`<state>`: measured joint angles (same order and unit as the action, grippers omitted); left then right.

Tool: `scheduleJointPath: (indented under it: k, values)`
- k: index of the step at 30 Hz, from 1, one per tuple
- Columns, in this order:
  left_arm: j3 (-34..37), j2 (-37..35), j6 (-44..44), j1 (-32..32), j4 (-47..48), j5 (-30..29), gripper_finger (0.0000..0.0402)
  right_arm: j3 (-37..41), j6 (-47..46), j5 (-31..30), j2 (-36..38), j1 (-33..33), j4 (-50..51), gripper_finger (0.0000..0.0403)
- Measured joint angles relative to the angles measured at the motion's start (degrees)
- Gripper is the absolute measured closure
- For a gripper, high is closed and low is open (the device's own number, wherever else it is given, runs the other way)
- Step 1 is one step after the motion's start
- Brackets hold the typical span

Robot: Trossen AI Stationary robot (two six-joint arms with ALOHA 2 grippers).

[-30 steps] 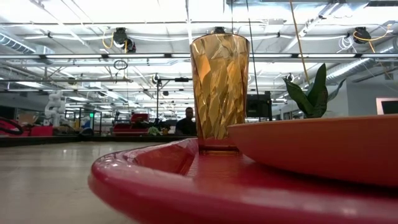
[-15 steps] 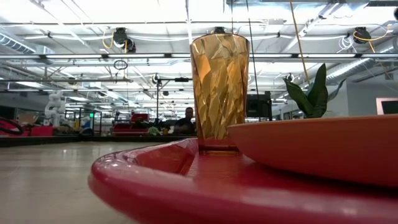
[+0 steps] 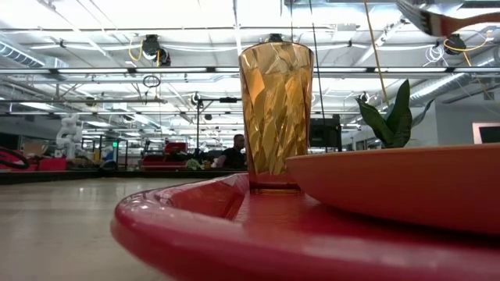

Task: Pick and place plate/cup/fork/spoon on tray
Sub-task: Put the pink fork to the right of the orange plate on the red tray

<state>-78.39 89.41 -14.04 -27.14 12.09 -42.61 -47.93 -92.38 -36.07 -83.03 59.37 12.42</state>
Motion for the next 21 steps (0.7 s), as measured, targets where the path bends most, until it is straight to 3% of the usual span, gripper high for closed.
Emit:
scheduleJointPath:
  k: [5,10,13,21]
  values:
    - [0.0,0.0,0.0,0.0,1.5,1.5,0.0211,-9.2,-9.9,8.1,4.8,-1.0,27.0,0.0348]
    - [0.0,0.0,-0.1,-0.1,1.9,1.6,0.0211,-15.8,-19.6,24.2,4.7,-2.9,49.8,0.0348]
    - [0.0,0.0,-0.2,-0.3,1.5,1.6,0.0211,-16.0,-23.3,29.7,3.1,-3.0,52.1,0.0348]
    - [0.0,0.0,1.6,-0.6,-0.3,1.7,0.0211,-15.8,-32.7,30.5,-3.3,0.1,47.9,0.0348]
